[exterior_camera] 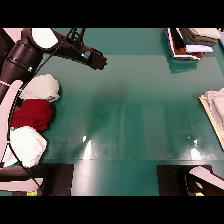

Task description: Fold the shirts.

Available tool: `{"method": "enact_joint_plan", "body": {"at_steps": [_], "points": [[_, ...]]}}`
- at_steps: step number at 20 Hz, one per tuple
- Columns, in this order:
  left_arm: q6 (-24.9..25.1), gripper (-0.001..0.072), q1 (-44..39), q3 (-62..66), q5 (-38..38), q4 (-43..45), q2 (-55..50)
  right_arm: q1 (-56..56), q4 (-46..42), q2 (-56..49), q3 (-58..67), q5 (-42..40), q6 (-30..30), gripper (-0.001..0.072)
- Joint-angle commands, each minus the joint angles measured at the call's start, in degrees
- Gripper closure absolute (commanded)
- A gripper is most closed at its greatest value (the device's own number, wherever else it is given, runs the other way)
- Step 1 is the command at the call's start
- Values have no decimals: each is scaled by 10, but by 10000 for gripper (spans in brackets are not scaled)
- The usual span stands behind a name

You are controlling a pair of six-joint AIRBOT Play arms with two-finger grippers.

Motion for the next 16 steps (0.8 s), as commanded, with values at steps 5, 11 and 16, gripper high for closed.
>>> {"method": "enact_joint_plan", "body": {"at_steps": [5,11,16], "points": [[0,683,0,0,4,0,0,102,108,12,-78,-2,7,235],[0,683,0,0,0,-3,0,328,161,13,-82,-11,4,436],[0,683,0,0,0,-3,0,476,157,12,-82,-28,-15,693]]}}
